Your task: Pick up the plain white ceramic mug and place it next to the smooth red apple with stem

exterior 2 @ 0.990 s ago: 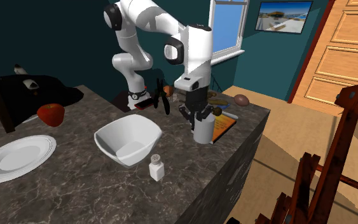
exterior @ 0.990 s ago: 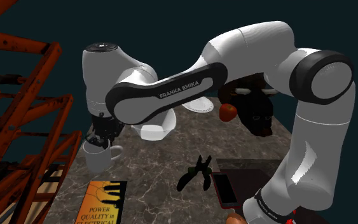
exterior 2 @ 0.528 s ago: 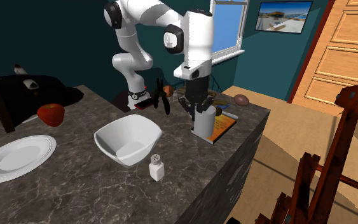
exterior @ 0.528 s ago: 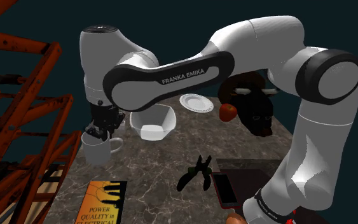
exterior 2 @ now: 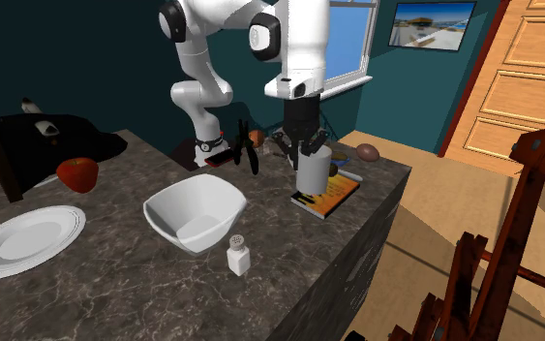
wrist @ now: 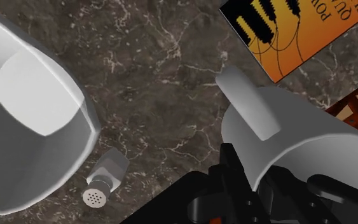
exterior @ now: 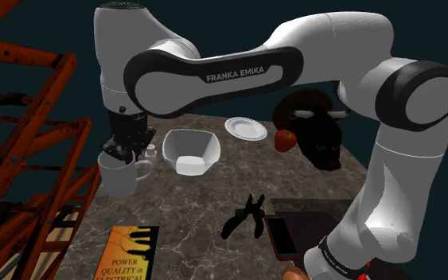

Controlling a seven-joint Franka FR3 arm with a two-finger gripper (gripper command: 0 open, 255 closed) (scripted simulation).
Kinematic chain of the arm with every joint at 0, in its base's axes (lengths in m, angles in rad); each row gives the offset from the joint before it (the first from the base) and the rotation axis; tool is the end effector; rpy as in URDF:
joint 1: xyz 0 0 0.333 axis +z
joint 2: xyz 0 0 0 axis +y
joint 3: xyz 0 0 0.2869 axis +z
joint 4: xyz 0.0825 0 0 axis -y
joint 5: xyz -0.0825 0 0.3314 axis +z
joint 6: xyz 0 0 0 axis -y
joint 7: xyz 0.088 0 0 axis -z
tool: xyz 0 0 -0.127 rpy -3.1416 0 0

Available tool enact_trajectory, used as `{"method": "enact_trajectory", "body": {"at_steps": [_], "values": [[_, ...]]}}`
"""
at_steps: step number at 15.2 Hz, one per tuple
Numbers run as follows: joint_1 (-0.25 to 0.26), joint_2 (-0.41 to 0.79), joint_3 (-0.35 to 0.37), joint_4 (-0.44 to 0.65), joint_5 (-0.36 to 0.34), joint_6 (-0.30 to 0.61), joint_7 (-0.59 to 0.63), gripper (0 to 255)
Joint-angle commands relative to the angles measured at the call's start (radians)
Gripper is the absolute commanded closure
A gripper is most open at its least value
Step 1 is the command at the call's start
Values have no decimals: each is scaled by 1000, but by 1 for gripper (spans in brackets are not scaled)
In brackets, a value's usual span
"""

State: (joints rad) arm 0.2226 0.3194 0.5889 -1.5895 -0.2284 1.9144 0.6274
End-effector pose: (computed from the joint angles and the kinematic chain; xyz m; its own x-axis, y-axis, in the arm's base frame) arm 0.4471 0.3910 0.4481 0.9718 0.2234 0.0749 0.2240 -0.9746 0.0000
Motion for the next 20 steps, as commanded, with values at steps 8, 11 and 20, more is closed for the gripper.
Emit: {"method": "enact_trajectory", "body": {"at_steps": [8,11,20], "values": [[8,-7,6,111,9,-116,-13,255],[-17,-46,6,86,33,-122,-38,255],[-190,-373,-63,-276,231,-25,-295,255]]}}
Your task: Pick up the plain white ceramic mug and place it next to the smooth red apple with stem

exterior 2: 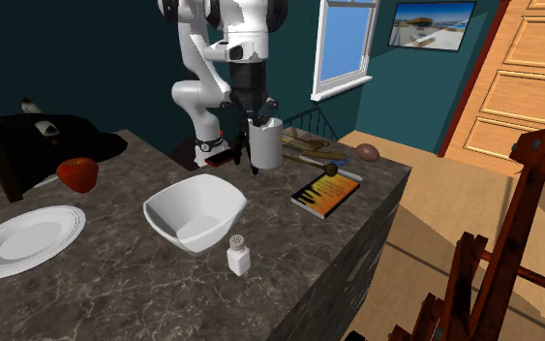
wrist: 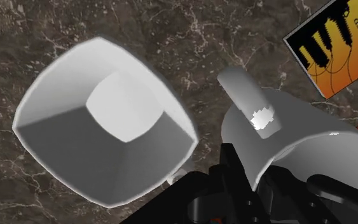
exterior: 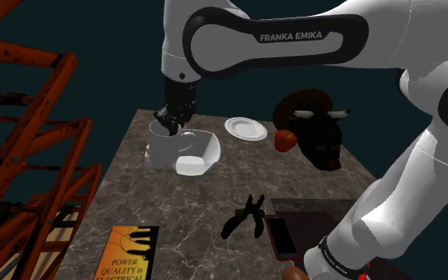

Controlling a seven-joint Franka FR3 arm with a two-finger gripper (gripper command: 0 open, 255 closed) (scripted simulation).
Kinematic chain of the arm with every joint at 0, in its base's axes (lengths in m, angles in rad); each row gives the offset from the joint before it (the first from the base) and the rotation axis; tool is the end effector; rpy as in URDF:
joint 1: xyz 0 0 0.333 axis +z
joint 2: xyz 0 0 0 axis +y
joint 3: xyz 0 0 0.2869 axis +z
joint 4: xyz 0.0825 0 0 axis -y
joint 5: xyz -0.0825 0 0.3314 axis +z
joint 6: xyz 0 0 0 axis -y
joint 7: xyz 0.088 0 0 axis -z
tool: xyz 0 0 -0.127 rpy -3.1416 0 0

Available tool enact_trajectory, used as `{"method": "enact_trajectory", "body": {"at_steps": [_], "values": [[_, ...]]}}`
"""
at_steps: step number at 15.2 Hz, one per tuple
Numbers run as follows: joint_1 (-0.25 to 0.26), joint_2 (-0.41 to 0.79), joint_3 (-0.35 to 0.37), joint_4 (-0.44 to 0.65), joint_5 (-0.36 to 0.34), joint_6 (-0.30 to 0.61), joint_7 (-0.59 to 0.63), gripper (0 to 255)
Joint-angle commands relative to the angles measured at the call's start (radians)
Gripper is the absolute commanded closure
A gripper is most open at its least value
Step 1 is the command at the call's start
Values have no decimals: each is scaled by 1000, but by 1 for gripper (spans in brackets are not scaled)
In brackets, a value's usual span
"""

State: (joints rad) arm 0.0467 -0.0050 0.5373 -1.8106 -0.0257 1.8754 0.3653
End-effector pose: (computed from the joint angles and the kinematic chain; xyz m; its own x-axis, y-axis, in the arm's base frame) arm 0.4344 0.2847 0.5026 0.9720 0.2232 0.0742 0.2237 -0.9747 0.0011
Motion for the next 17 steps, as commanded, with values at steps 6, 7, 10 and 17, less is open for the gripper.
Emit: {"method": "enact_trajectory", "body": {"at_steps": [6,7,10,17], "values": [[-64,-214,-108,-223,107,31,-209,255],[-70,-237,-126,-246,115,32,-237,255],[-89,-300,-181,-310,131,31,-319,255],[-137,-408,-311,-419,129,23,-500,255]]}}
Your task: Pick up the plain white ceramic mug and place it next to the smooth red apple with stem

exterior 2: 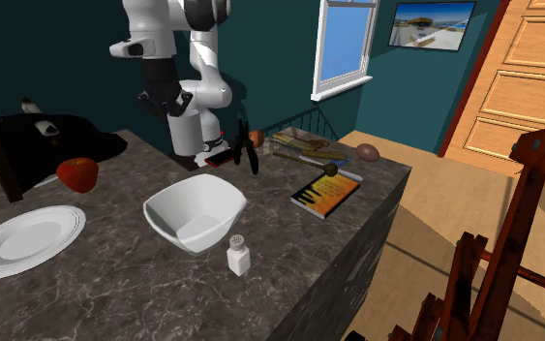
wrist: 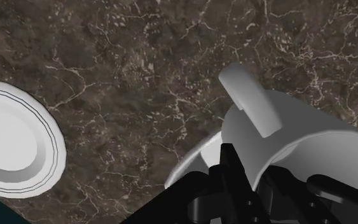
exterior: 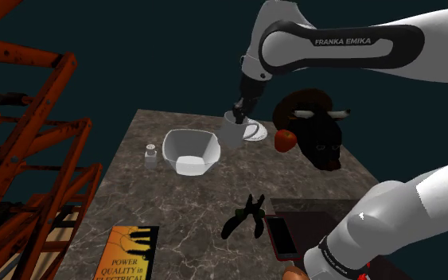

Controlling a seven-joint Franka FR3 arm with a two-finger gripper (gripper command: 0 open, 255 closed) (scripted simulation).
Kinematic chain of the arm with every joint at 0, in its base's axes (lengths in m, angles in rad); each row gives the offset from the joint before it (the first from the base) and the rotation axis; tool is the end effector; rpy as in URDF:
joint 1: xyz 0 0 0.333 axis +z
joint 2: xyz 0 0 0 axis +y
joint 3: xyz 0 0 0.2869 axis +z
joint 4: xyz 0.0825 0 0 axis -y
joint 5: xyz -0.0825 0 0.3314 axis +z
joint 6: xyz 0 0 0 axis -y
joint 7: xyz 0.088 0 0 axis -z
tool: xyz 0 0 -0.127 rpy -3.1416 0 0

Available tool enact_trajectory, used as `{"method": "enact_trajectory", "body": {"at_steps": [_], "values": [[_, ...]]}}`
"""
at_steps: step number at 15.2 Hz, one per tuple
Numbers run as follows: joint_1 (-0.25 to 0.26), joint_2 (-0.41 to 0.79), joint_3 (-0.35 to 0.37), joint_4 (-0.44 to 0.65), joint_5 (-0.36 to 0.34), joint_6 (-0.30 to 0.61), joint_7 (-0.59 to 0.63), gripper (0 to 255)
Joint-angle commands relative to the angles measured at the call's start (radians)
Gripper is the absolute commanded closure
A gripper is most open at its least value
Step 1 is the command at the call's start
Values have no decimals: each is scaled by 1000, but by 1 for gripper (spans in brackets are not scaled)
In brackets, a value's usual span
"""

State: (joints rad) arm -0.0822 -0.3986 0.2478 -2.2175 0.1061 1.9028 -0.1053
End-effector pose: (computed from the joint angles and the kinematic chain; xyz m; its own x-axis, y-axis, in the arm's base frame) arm 0.3984 0.0852 0.5032 0.9721 0.2223 0.0744 0.2229 -0.9749 0.0006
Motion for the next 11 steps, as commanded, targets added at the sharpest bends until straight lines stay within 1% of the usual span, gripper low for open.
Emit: {"method": "enact_trajectory", "body": {"at_steps": [1,6,11], "values": [[-16,-26,-40,-23,-6,-6,-55,255],[-59,-65,-134,-62,-32,-13,-179,255],[-106,-76,-228,-73,-66,-18,-302,255]]}}
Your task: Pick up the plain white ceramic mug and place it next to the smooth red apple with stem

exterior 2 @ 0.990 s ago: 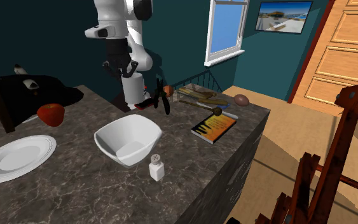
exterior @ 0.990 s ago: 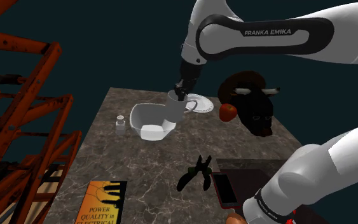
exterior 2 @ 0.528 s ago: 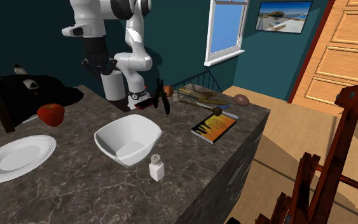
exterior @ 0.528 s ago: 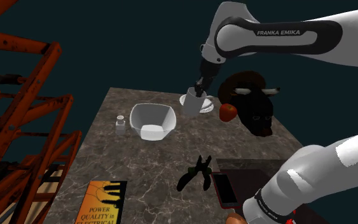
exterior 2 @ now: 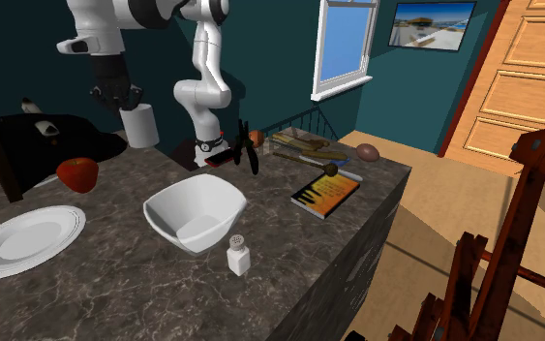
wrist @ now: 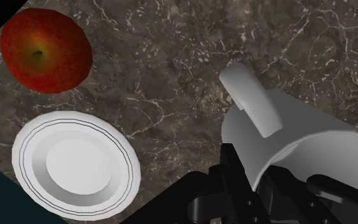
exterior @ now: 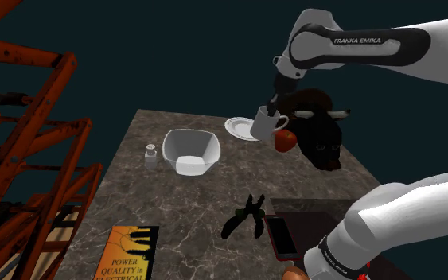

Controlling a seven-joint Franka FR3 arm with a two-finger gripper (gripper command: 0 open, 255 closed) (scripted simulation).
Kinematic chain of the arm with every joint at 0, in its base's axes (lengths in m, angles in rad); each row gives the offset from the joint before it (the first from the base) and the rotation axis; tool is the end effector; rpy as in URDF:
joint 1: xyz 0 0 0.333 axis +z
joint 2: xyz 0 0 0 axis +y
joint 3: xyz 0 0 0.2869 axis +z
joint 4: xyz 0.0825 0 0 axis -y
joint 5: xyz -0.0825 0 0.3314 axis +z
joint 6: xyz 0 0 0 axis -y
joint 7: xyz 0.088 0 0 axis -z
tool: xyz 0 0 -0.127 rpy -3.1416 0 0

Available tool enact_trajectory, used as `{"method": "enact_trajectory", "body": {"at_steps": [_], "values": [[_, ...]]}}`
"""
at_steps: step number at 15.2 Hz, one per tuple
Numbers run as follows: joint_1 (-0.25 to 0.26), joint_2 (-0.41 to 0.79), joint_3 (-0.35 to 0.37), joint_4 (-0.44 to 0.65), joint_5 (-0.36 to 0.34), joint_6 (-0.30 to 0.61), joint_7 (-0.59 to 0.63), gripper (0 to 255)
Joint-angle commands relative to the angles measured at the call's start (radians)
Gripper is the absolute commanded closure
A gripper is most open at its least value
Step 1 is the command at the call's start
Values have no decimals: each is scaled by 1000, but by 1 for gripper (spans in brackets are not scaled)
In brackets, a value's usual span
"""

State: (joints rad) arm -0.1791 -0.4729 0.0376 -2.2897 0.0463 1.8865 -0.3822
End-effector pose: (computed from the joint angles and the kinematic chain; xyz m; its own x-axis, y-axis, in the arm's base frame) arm 0.3780 -0.0481 0.5046 0.9722 0.2218 0.0746 0.2224 -0.9749 0.0001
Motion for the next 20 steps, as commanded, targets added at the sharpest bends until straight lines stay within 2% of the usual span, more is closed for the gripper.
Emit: {"method": "enact_trajectory", "body": {"at_steps": [1,7,20], "values": [[-18,-1,-37,0,-14,-2,-49,255],[-73,30,-146,29,-52,-4,-194,255],[-74,58,-153,-123,-52,176,-201,255]]}}
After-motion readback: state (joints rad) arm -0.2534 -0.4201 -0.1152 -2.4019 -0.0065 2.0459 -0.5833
